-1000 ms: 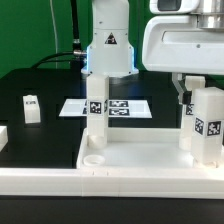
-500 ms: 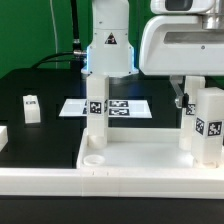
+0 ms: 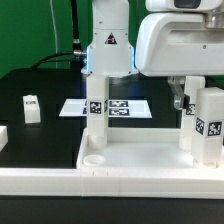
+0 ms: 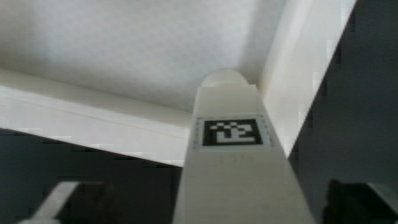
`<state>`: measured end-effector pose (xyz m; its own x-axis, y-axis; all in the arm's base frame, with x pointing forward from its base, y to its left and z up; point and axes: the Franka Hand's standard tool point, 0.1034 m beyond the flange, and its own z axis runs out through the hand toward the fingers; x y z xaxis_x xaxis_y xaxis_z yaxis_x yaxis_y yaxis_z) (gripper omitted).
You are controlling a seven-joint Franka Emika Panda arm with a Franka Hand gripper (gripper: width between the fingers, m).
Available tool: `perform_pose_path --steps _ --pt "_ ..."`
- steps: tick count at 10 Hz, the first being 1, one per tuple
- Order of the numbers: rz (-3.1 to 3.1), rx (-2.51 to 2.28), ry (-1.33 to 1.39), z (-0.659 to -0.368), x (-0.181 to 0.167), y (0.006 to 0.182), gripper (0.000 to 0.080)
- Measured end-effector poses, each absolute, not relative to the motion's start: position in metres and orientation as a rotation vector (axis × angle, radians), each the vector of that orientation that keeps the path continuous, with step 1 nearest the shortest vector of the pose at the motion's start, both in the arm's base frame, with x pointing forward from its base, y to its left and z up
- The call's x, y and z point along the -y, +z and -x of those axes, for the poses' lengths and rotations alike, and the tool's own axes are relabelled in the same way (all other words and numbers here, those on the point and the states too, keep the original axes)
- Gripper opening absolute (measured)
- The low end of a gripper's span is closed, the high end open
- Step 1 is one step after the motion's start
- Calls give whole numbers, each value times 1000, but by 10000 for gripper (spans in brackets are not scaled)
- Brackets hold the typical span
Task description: Assemble desk
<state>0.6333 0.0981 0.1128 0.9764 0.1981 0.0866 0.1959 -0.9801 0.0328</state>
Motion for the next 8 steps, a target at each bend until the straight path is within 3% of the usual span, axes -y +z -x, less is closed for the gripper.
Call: perform_pose_path --steps 2,4,8 --pt "-3103 -281 140 -633 -98 113 292" --pt "-3107 -241 140 -633 -98 113 292" --pt "-3127 275 143 -633 -98 112 292"
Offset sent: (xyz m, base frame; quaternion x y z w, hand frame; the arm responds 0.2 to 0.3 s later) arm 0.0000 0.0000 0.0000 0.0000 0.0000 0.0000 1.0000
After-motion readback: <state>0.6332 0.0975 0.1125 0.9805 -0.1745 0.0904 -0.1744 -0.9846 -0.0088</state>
